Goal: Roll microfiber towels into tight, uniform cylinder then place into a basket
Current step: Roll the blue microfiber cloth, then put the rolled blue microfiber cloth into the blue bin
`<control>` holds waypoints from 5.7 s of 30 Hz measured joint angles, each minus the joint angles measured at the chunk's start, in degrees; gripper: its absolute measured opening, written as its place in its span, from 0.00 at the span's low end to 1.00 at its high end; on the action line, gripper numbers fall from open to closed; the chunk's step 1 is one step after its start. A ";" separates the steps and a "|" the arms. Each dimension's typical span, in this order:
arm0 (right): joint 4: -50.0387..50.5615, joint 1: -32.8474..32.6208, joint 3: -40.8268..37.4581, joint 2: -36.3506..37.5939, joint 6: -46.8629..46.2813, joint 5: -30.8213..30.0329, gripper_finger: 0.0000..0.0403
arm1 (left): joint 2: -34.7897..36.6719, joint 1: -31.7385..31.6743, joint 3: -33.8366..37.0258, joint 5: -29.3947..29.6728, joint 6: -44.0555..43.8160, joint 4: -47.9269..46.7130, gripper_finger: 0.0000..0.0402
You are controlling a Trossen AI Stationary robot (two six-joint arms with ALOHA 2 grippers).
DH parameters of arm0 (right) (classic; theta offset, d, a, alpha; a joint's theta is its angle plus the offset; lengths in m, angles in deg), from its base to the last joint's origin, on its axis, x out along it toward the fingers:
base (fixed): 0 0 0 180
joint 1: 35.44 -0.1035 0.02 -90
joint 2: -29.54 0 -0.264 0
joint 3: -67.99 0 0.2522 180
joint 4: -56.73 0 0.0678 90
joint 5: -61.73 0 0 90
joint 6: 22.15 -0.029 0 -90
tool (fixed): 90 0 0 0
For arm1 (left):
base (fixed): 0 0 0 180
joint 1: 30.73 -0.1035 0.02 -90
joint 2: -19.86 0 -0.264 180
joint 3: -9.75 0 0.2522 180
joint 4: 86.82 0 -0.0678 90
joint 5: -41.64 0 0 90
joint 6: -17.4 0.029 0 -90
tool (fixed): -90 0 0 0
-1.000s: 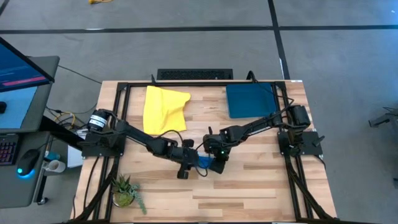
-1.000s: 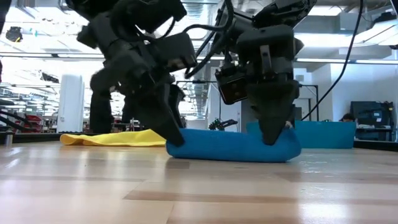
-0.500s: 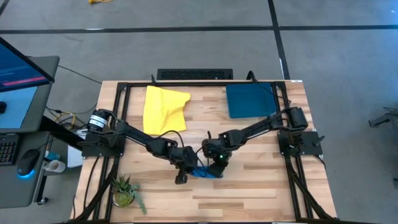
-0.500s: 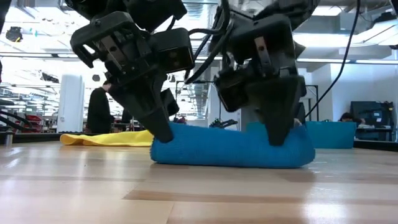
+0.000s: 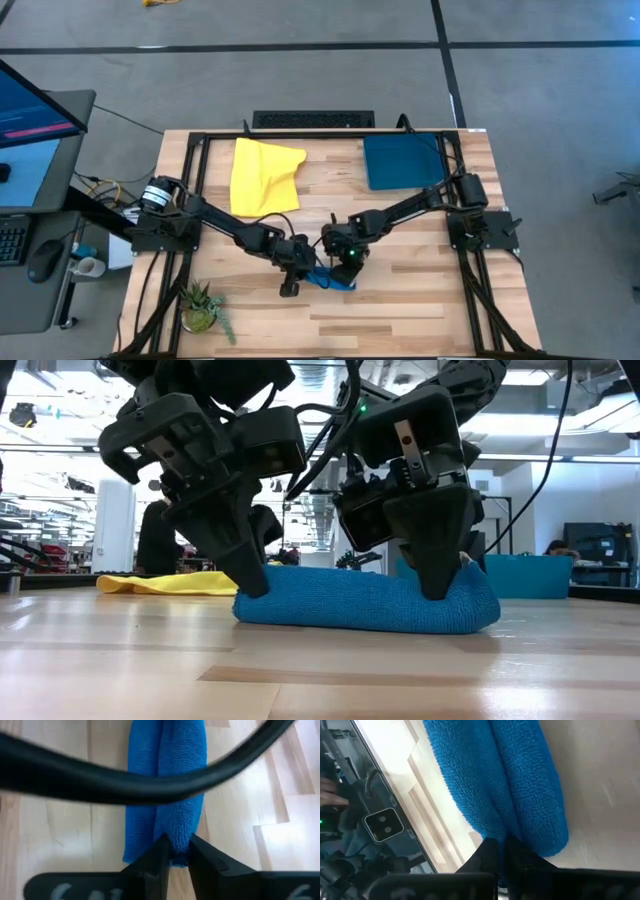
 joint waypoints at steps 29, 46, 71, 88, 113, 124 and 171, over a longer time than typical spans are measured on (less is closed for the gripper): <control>-1.00 -0.13 -0.14 0.31 0.21 -1.38 0.06 | 9.08 10.62 0.20 21.82 7.16 -14.16 0.46; -1.28 -0.09 -0.17 0.31 0.21 -1.03 0.06 | -0.24 9.63 0.09 20.78 18.60 5.45 0.46; -1.00 -0.10 -0.18 0.87 4.91 -1.17 0.13 | -5.02 4.26 -0.34 14.05 -2.05 2.66 0.46; 8.45 -0.63 -0.35 8.04 12.44 -15.79 0.13 | -5.30 5.29 0.00 24.15 1.17 2.68 0.10; 14.50 -3.25 -0.16 11.27 19.82 -25.86 0.30 | -5.38 5.20 0.02 25.20 3.04 2.47 0.09; 14.49 -13.15 -1.48 22.83 20.18 -46.42 0.28 | -5.38 5.22 0.02 25.33 2.76 2.44 0.09; -7.16 -10.54 -1.80 4.26 25.74 -46.62 0.55 | -5.44 5.22 0.02 26.77 4.15 3.03 0.10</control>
